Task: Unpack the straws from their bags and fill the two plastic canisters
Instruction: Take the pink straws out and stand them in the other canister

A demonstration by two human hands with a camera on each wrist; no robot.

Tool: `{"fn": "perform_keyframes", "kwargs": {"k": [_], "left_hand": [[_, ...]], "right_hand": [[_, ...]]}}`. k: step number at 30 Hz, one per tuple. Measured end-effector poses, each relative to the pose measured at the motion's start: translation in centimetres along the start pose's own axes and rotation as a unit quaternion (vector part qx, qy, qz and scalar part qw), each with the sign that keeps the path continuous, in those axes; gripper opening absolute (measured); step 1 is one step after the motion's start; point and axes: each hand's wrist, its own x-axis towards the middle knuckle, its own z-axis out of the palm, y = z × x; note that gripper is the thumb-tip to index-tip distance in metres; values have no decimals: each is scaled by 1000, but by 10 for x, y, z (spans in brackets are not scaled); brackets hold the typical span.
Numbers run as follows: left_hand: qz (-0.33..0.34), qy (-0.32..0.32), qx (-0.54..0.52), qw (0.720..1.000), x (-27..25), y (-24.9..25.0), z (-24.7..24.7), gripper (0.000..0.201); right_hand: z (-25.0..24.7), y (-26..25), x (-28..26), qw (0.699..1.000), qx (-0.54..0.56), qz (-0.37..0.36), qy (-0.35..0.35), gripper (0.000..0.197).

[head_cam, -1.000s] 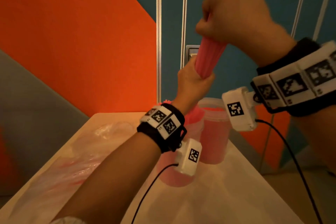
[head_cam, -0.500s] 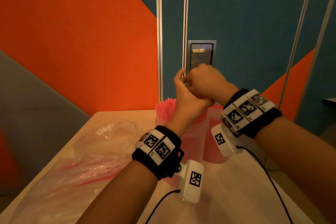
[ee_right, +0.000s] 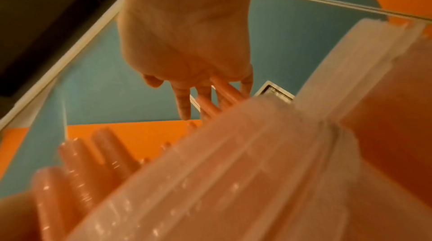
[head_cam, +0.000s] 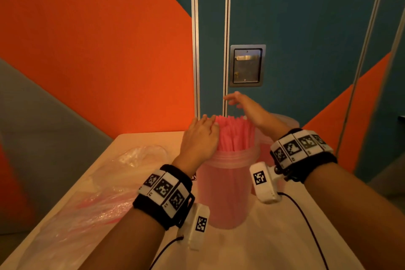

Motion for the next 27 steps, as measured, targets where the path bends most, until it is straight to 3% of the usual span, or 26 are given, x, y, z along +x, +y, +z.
{"fn": "perform_keyframes", "kwargs": {"k": [2, 6, 9, 11, 13, 17, 19, 22, 24, 25, 27], "left_hand": [[6, 2, -7, 1000, 1, -2, -2, 44], [6, 8, -45, 999, -1, -2, -1, 44], [2, 27, -157, 987, -5, -2, -1, 45], [1, 66, -244, 967, -11, -8, -1, 46], [-21, 108, -295, 949, -20, -18, -3, 46], [-50, 157, -276, 947, -52, -43, -21, 18], [-46, 129, -272, 952, -76, -60, -37, 21], [-46, 34, -250, 967, -121, -81, -56, 31], [-69, -32, -214, 974, -148, -92, -64, 31], [-82, -68, -189, 976, -159, -97, -66, 30], [-106, -128, -118, 979, -176, -110, -66, 29]], "right_hand": [[-4, -6, -5, 1000, 6, 5, -3, 44], [11, -5, -6, 974, -193, 31, -117, 53], [16, -3, -5, 981, -158, 5, -113, 56], [14, -4, -4, 991, -112, -8, -72, 53], [15, -7, -5, 995, -89, -32, 19, 52], [30, -26, -20, 954, -43, -158, 252, 56], [48, -42, -32, 929, -47, -234, 284, 40], [88, -67, -57, 891, -123, -298, 318, 22], [115, -80, -73, 890, -98, -345, 282, 18], [127, -83, -80, 907, -61, -363, 206, 19], [152, -85, -91, 937, -26, -347, -29, 21]]}}
